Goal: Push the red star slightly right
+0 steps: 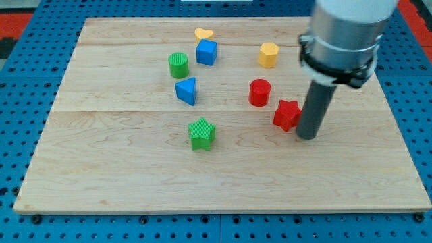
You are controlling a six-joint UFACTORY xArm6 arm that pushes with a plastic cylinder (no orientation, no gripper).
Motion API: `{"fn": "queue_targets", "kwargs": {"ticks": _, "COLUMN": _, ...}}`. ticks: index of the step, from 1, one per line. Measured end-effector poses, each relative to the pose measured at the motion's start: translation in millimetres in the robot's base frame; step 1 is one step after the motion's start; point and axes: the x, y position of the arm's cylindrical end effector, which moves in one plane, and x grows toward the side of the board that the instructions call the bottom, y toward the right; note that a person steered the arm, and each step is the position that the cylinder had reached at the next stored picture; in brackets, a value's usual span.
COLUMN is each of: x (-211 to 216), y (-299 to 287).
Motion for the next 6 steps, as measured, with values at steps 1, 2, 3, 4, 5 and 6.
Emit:
{"fn": "queue_targets", "kwargs": {"ticks": 1, "x": 36, "y": 1}}
{"fn": "queue_targets", "kwargs": {"ticks": 2, "x": 13, "y": -80}}
{"fn": "queue_targets", "kwargs": {"ticks": 3, "x": -21, "y": -83}}
{"fn": "queue_targets", "kwargs": {"ticks": 4, "x": -19, "y": 9}}
{"fn": "queue_targets", "kwargs": {"ticks": 5, "x": -3, "y": 14}}
{"fn": "queue_targets", "kwargs": {"ticks": 6, "x": 13, "y": 53}}
